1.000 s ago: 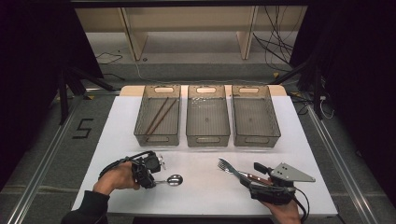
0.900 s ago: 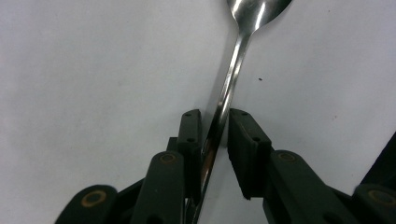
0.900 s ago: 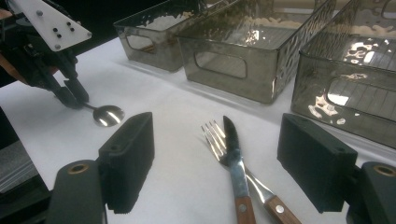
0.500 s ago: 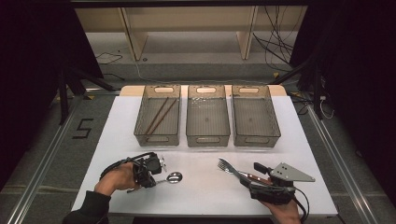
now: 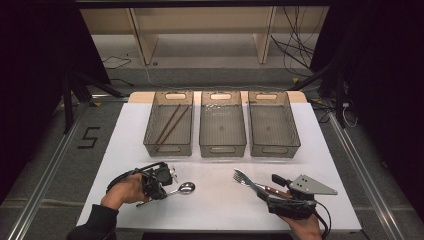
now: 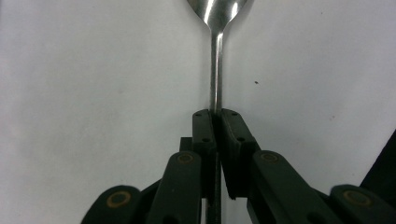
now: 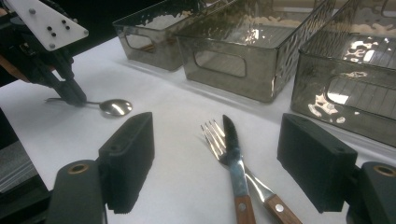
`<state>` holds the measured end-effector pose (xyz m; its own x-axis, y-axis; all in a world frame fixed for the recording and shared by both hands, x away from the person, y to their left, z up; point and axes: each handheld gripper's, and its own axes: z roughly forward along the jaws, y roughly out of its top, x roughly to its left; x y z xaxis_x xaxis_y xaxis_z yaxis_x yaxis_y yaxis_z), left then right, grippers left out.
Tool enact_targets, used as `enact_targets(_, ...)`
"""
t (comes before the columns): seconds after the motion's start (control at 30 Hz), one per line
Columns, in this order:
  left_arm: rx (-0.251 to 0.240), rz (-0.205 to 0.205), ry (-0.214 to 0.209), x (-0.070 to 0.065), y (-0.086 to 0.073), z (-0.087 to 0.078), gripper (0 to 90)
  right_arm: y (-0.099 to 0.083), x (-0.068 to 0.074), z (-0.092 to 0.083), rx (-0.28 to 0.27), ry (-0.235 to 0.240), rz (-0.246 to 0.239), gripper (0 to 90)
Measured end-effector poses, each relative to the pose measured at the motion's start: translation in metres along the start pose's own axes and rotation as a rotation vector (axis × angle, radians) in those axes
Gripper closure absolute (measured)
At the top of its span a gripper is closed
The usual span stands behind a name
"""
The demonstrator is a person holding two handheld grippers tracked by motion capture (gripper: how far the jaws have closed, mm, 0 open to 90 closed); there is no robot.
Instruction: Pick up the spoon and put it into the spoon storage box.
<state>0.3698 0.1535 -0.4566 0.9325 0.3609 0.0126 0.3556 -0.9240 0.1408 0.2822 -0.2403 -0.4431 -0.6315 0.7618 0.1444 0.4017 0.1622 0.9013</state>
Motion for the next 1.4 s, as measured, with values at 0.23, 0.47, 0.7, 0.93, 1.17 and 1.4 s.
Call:
enact_targets(0.23, -0.041, -0.025, 0.020, 0.003, -0.001, -0.007, 84.6, 0.000, 0.000, 0.000, 0.003, -0.002, 0.002, 28.1)
enact_targets(0.47, -0.148, -0.099, 0.033, 0.005, 0.003, -0.020, 84.6, -0.001, 0.000, 0.001, 0.004, -0.002, 0.005, 28.1)
enact_targets(0.7, -0.225, -0.167, 0.049, 0.007, 0.008, -0.035, 84.6, -0.001, -0.001, 0.001, 0.005, -0.007, 0.009, 28.1)
enact_targets(0.93, -0.292, -0.191, 0.058, 0.011, 0.020, -0.050, 84.7, -0.001, 0.000, 0.001, 0.007, -0.005, 0.006, 28.1)
enact_targets(1.17, -0.356, -0.192, 0.063, 0.016, 0.042, -0.066, 84.7, -0.001, 0.000, 0.001, 0.008, -0.005, 0.008, 28.1)
enact_targets(1.4, -0.430, -0.208, 0.062, 0.032, 0.063, -0.082, 84.7, -0.001, 0.000, 0.001, 0.006, -0.004, 0.010, 28.1)
